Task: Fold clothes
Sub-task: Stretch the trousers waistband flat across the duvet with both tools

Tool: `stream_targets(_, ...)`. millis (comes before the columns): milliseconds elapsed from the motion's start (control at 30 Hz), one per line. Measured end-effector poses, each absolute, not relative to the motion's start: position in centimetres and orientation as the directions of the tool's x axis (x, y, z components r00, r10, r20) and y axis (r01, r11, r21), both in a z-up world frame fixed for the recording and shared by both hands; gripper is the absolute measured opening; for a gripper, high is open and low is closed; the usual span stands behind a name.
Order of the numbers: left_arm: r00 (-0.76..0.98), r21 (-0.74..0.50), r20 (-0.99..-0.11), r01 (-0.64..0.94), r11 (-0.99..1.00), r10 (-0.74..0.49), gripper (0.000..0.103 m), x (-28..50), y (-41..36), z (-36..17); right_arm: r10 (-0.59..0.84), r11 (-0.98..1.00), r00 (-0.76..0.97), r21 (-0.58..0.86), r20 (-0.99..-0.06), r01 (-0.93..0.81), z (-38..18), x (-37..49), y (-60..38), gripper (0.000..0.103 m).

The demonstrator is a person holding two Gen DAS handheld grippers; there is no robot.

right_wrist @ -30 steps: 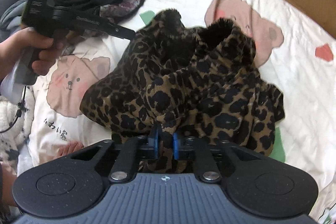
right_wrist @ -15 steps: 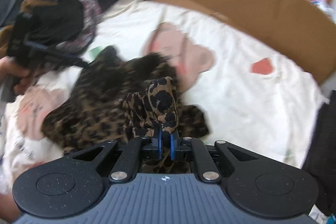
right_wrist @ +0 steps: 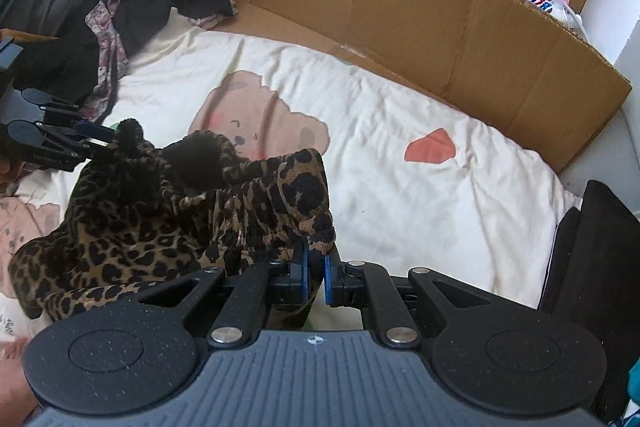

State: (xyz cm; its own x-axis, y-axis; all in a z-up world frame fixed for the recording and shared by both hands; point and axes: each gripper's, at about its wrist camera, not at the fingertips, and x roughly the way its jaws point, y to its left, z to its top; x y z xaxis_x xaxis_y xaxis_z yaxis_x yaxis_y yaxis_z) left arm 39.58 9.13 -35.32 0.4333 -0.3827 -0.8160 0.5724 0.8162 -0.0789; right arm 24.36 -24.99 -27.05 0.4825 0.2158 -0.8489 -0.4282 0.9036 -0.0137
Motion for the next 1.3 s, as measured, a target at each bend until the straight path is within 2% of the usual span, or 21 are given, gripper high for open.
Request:
stream_targets(233,0.436,-0.043,-0.819,0.603,0.797,-0.374,0.042,41.7,7.8,-36.7,0.18,0.892,0.511,-0.079,-0.84,-0.444,-28.1,26.2,-25.4,0.006)
stream_targets(533,0.407,-0.018,-0.841,0.637,0.771,-0.356,0.042,43.2,6.8,-39.9,0.157,0.889,0.489,-0.093,-0.858,-0.449,-31.1,28.0,-25.9,0.006)
stream_targets(833,0.381,-0.002,-0.85,0.687,0.727,-0.362,0.042,42.4,7.5,-40.6,0.155,0.886,0.464,-0.085,-0.872,-0.456,-33.6,28.9,-26.1,0.006)
stream_targets(933,0.367,-0.008,-0.864,0.676,0.737,-0.346,0.028,42.7,7.5,-40.5,0.151,0.882,0.46,-0.09,-0.875,-0.462,-34.2,29.0,-26.0,0.006)
stream_targets(1000,0.363,-0.002,-0.868,0.68,0.733,-0.339,0.006,42.5,7.4,-40.3,0.153,0.885,0.463,-0.087,-0.873,-0.458,-34.1,29.1,-26.2,0.006)
stream_targets(1133,0.391,-0.007,-0.851,0.66,0.751,-0.351,0.003,42.3,8.2,-39.0,0.157,0.889,0.487,-0.092,-0.859,-0.449,-33.4,29.2,-26.4,0.006)
stream_targets(1300,0.444,-0.081,-0.794,0.6,0.796,-0.416,0.001,42.5,11.1,-36.4,0.159,0.892,0.518,-0.102,-0.84,-0.44,-32.5,29.5,-26.5,0.006)
